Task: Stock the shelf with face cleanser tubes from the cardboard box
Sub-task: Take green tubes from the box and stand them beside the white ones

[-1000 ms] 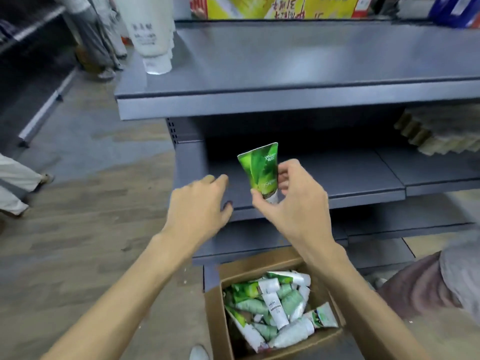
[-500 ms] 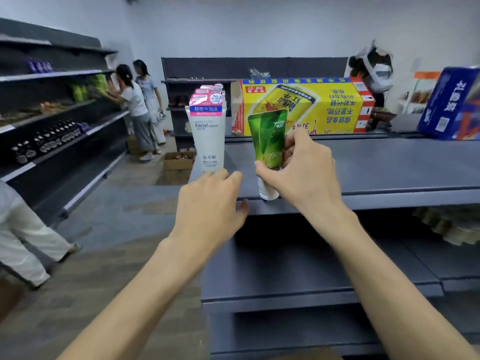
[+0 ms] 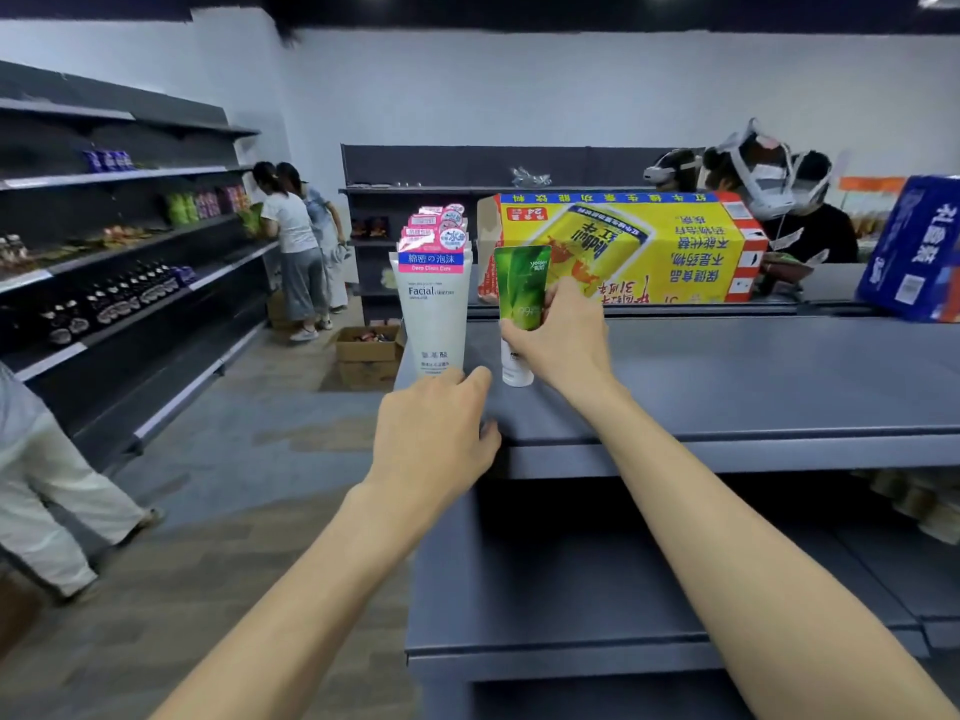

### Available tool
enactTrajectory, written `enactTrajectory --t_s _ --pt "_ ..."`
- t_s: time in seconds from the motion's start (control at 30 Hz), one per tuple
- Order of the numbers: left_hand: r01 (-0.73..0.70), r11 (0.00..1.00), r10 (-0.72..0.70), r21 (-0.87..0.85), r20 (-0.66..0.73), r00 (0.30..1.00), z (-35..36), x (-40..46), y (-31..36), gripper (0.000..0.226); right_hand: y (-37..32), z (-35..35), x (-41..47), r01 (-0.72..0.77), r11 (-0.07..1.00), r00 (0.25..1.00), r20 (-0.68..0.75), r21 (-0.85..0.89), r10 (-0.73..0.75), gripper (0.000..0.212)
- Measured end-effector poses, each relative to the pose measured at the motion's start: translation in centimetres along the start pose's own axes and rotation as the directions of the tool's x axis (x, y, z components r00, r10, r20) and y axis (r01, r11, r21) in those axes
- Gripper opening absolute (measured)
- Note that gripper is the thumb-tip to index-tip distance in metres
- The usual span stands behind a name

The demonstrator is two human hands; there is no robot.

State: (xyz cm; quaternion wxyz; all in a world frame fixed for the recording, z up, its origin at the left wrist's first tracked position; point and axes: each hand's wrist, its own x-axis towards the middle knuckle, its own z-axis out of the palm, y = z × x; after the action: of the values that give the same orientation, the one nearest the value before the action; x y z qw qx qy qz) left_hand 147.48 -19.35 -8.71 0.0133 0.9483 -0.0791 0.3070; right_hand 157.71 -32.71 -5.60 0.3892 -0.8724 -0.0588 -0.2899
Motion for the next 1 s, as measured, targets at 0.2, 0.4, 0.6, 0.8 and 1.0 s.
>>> enactTrajectory --t_s 0.2,0.4,0.6,0.8,1.0 --pt "0.007 1.000 -0.007 -0.010 -0.006 1.000 1.1 1.0 0.3 0.024 0.0 2.8 3.3 -0.008 1.000 1.000 0.017 -0.015 0.008 0.048" --pt "0.018 0.999 -0.019 -0.032 -0.008 1.000 1.3 0.5 -0.6 0.018 0.6 4.7 6.6 -0.031 0.999 0.999 0.023 -0.014 0.031 0.050" --pt "0.023 0.998 -0.023 -0.052 -0.010 1.000 1.0 -0.1 -1.2 0.020 1.5 6.6 9.2 -0.061 0.998 0.998 0.035 0.012 0.060 0.051" --pt "0.027 0.997 -0.028 -0.069 -0.010 1.000 0.9 -0.5 -1.3 0.022 1.7 7.8 10.7 -0.068 0.998 0.997 0.025 0.013 0.067 0.056" --pt "0.016 0.997 -0.021 -0.072 -0.057 0.998 0.5 -0.7 -1.5 0.022 1.3 8.8 11.4 -0.075 0.997 0.997 0.021 0.000 0.075 0.061"
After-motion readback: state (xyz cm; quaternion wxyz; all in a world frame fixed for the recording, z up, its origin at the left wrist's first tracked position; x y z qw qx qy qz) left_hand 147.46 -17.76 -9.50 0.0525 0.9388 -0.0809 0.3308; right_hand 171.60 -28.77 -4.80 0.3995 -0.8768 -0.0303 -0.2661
